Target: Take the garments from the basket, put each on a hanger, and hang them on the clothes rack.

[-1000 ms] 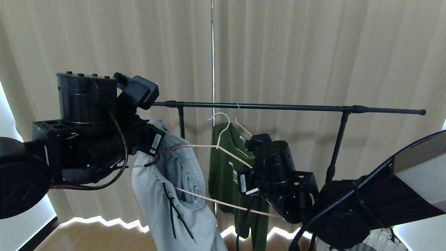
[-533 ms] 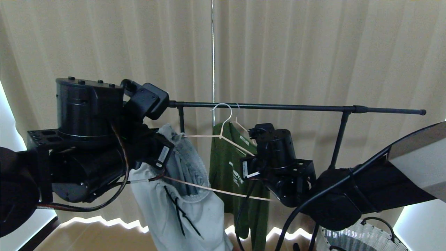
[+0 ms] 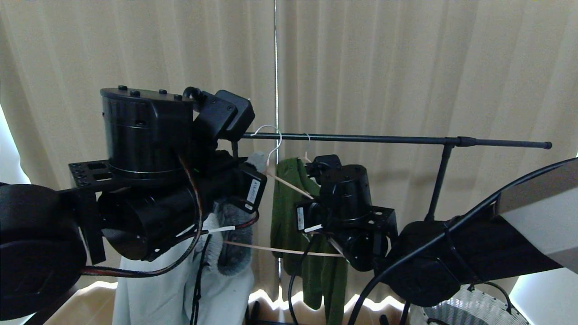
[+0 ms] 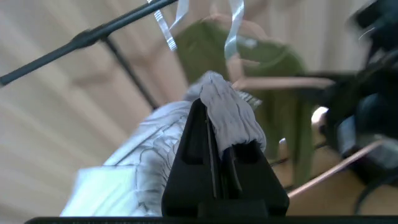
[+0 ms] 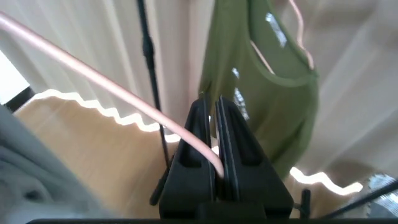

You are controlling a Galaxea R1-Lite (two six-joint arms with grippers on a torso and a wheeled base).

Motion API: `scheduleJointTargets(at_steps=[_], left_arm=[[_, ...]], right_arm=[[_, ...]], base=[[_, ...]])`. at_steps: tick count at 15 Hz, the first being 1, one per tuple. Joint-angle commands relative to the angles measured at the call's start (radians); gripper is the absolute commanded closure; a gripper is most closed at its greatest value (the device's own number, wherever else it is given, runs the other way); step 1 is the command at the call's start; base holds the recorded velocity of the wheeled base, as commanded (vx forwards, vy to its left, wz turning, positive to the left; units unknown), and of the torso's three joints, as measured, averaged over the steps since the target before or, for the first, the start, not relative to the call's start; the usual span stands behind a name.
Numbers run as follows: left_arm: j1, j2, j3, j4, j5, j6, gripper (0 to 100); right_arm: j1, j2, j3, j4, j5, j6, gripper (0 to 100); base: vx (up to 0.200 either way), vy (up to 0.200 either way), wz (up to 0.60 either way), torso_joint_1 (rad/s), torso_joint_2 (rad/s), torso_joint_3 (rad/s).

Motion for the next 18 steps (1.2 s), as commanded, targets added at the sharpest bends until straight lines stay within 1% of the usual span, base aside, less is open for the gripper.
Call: scheduleJointTargets(at_steps=[1, 4, 6, 8, 10, 12, 18], left_arm=[[-0.002, 0.005, 0.001, -0.012, -0.037, -0.002, 100], [-0.003, -0.012, 0.004, -0.009, -0.088, -0.002, 100], [0.003, -0.023, 0.027, -0.009, -0.094, -0.001, 100], [0.005, -0.07, 0.118, -0.01, -0.097, 0.011, 100], [0.003, -0.098, 0.199, -0.01, -0.099, 0.042, 100], [0.005, -0.098, 0.23, -0.012, -0.099, 0.047, 100], [0.005, -0.095, 0.25, -0.012, -0.099, 0.047, 100]], right_arm=[[0.007, 0.003, 0.005, -0.012, 0.005, -0.015, 100], [0.007, 0.015, -0.001, -0.018, 0.005, -0.022, 100], [0.006, 0.015, 0.001, -0.018, 0.007, -0.021, 100], [0.004, 0.009, 0.001, -0.03, 0.007, -0.019, 100], [0.003, 0.003, 0.008, -0.09, 0.007, -0.024, 100], [0.001, -0.001, 0.008, -0.112, 0.007, -0.026, 100], [0.003, -0.049, 0.017, -0.119, 0.005, -0.033, 100]], base=[[0.0, 0.0, 0.0, 0.0, 0.0, 0.0], [0.0, 0.0, 0.0, 0.0, 0.0, 0.0], [0.0, 0.0, 0.0, 0.0, 0.0, 0.0], [0.0, 0.0, 0.0, 0.0, 0.0, 0.0], [0.0, 0.0, 0.0, 0.0, 0.0, 0.0], [0.0, 0.0, 0.0, 0.0, 0.0, 0.0], [0.0, 0.0, 0.0, 0.0, 0.0, 0.0]])
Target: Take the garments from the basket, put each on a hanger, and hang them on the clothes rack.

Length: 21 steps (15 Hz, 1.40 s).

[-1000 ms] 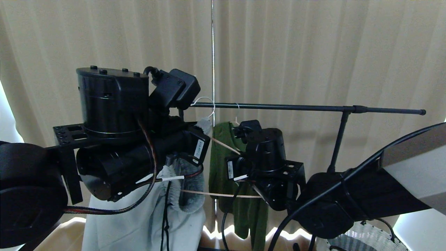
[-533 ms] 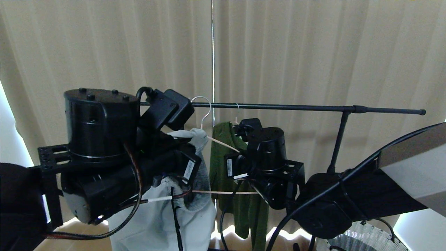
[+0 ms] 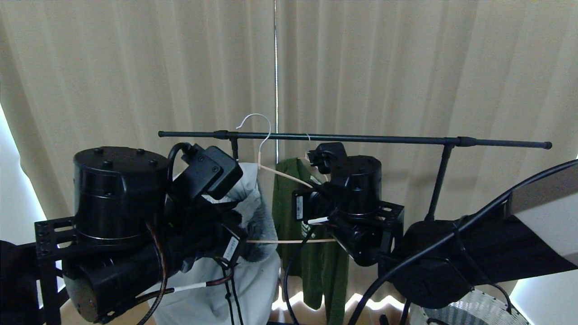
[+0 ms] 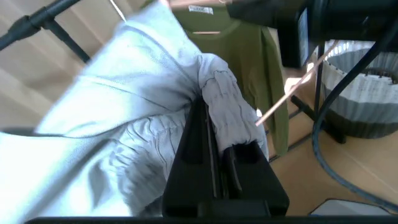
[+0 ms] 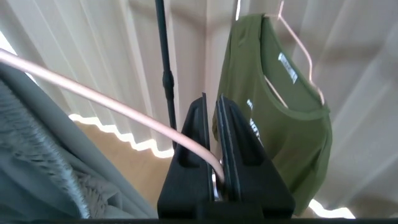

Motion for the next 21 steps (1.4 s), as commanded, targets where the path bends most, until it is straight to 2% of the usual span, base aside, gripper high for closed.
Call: scheduleJointTargets(at_steps=[1, 2, 5, 7, 10, 14, 16, 18, 19, 20, 21], left_arm=[[-0.001, -0.003, 0.002, 0.003, 0.0, 0.001, 100], [-0.003, -0.006, 0.004, 0.003, 0.0, 0.001, 0], [-0.006, -0.029, 0.004, 0.003, 0.0, 0.001, 0], [-0.006, -0.061, 0.018, 0.001, -0.011, 0.001, 0], [-0.006, -0.135, 0.062, 0.003, -0.083, 0.004, 0], [-0.003, -0.237, 0.103, 0.0, -0.1, 0.06, 0], [0.069, -0.293, 0.114, -0.002, -0.098, 0.118, 0], [0.126, -0.316, 0.114, -0.008, -0.109, 0.233, 0], [0.132, -0.316, 0.114, -0.01, -0.114, 0.245, 0], [0.157, -0.313, 0.114, -0.019, -0.172, 0.325, 0], [0.161, -0.307, 0.113, -0.017, -0.223, 0.37, 0]], right_arm=[[0.0, -0.024, 0.011, -0.003, -0.001, 0.0, 100], [-0.001, -0.029, 0.017, -0.004, -0.002, 0.002, 100], [-0.033, -0.035, 0.036, -0.037, -0.002, -0.006, 100], [-0.073, -0.035, 0.053, -0.076, -0.001, -0.044, 100], [-0.104, -0.036, 0.083, -0.132, 0.001, -0.084, 100], [-0.119, -0.067, 0.135, -0.144, 0.001, -0.093, 100], [-0.119, -0.121, 0.229, -0.15, 0.002, -0.096, 100], [-0.115, -0.158, 0.327, -0.222, 0.048, -0.115, 100], [-0.115, -0.162, 0.336, -0.234, 0.056, -0.121, 100], [-0.115, -0.167, 0.387, -0.319, 0.088, -0.167, 100], [-0.115, -0.162, 0.402, -0.362, 0.103, -0.192, 100]], base=[[0.0, 0.0, 0.0, 0.0, 0.0, 0.0], [0.0, 0.0, 0.0, 0.0, 0.0, 0.0], [0.0, 0.0, 0.0, 0.0, 0.0, 0.0], [0.0, 0.0, 0.0, 0.0, 0.0, 0.0], [0.0, 0.0, 0.0, 0.0, 0.0, 0.0], [0.0, 0.0, 0.0, 0.0, 0.0, 0.0], [0.0, 0.0, 0.0, 0.0, 0.0, 0.0], [0.0, 0.0, 0.0, 0.0, 0.0, 0.0], [0.0, 0.0, 0.0, 0.0, 0.0, 0.0], [0.0, 0.0, 0.0, 0.0, 0.0, 0.0], [0.0, 0.0, 0.0, 0.0, 0.0, 0.0]])
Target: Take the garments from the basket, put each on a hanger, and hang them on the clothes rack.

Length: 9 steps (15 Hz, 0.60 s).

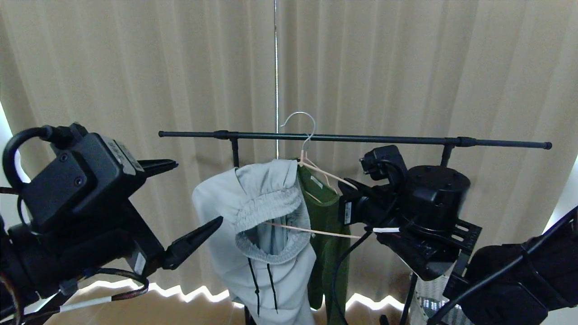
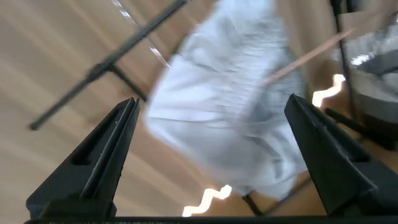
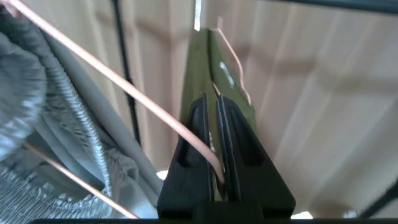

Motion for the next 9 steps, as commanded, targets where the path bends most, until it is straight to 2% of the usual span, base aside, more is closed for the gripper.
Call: scheduleJointTargets(at_steps=[1, 3, 6, 9], left_arm=[[0.021, 0.019, -0.004, -0.002, -0.083, 0.084, 0], [0.018, 0.088, -0.037, -0.004, -0.103, 0.126, 0], [0.052, 0.229, -0.158, -0.014, -0.104, 0.127, 0], [0.064, 0.282, -0.159, -0.014, -0.103, 0.129, 0]], right_arm=[[0.0, -0.011, 0.052, -0.062, 0.037, -0.048, 100], [0.0, -0.015, 0.05, -0.068, 0.068, -0.05, 100], [0.028, -0.02, 0.052, -0.068, 0.097, -0.062, 100], [0.057, -0.022, 0.053, -0.094, 0.123, -0.063, 100]], base=[[0.0, 0.0, 0.0, 0.0, 0.0, 0.0], [0.0, 0.0, 0.0, 0.0, 0.0, 0.0], [0.0, 0.0, 0.0, 0.0, 0.0, 0.0], [0.0, 0.0, 0.0, 0.0, 0.0, 0.0]])
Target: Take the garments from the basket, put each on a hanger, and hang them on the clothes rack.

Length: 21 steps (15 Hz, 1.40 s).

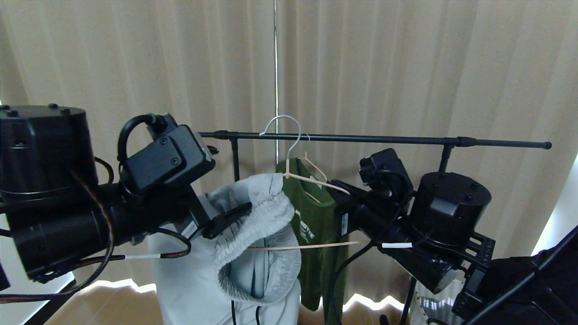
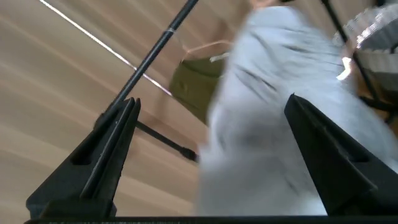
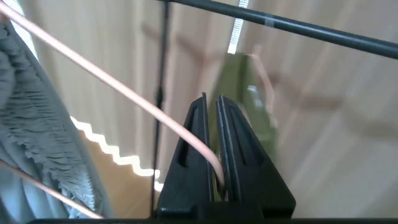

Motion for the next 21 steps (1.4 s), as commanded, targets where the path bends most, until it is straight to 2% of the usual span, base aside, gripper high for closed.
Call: scheduleJointTargets(at_steps=[1, 12, 13, 21], left_arm=[[0.028, 0.065, -0.008, -0.001, -0.001, 0.0, 0], [0.051, 0.065, 0.004, -0.001, -0.003, 0.003, 0], [0.051, 0.065, 0.004, -0.001, -0.003, 0.003, 100], [0.048, 0.063, 0.002, -0.002, -0.001, 0.002, 100]], right_arm=[[0.016, 0.004, 0.002, -0.031, 0.006, -0.005, 100], [0.056, 0.001, 0.034, -0.151, 0.098, -0.023, 100], [0.056, 0.001, 0.034, -0.151, 0.098, -0.023, 100], [0.055, 0.002, 0.033, -0.151, 0.1, -0.023, 100]], base=[[0.0, 0.0, 0.0, 0.0, 0.0, 0.0], [0.0, 0.0, 0.0, 0.0, 0.0, 0.0], [0.0, 0.0, 0.0, 0.0, 0.0, 0.0], [0.0, 0.0, 0.0, 0.0, 0.0, 0.0]])
